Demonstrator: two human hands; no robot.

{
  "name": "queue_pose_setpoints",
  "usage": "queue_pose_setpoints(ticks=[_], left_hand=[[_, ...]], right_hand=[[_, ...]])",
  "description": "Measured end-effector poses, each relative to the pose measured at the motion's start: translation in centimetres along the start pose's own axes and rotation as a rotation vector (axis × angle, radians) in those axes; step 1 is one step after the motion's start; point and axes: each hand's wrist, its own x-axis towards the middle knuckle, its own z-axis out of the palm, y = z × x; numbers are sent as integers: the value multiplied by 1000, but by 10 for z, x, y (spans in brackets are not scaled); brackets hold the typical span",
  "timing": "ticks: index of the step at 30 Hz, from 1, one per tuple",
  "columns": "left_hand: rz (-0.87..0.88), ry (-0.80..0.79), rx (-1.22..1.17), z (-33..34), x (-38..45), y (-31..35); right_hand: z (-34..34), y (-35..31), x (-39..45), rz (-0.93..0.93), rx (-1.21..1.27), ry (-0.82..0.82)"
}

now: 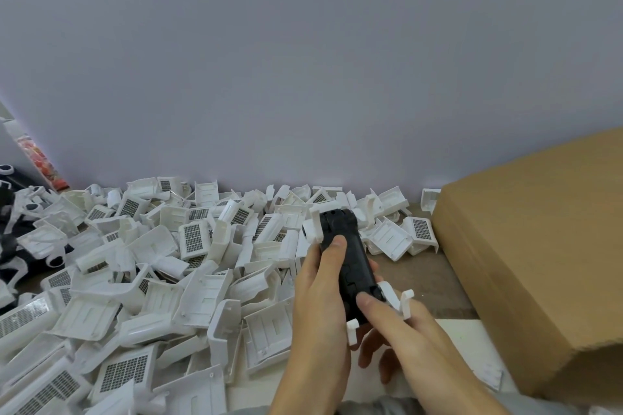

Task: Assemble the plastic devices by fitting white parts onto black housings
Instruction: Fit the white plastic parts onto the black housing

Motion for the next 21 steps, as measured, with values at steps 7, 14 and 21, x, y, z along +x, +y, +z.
queue_pose_setpoints(ticks=[7, 14, 21], left_hand=[[-26, 0, -5, -2, 0, -2], [-65, 3, -67, -1, -1, 1], [25, -16, -30, -1, 0, 0]], right_hand=[[-1, -1, 1, -14, 3, -45], [0, 0, -2, -115, -9, -87], [-3, 3, 0, -44, -78, -26]])
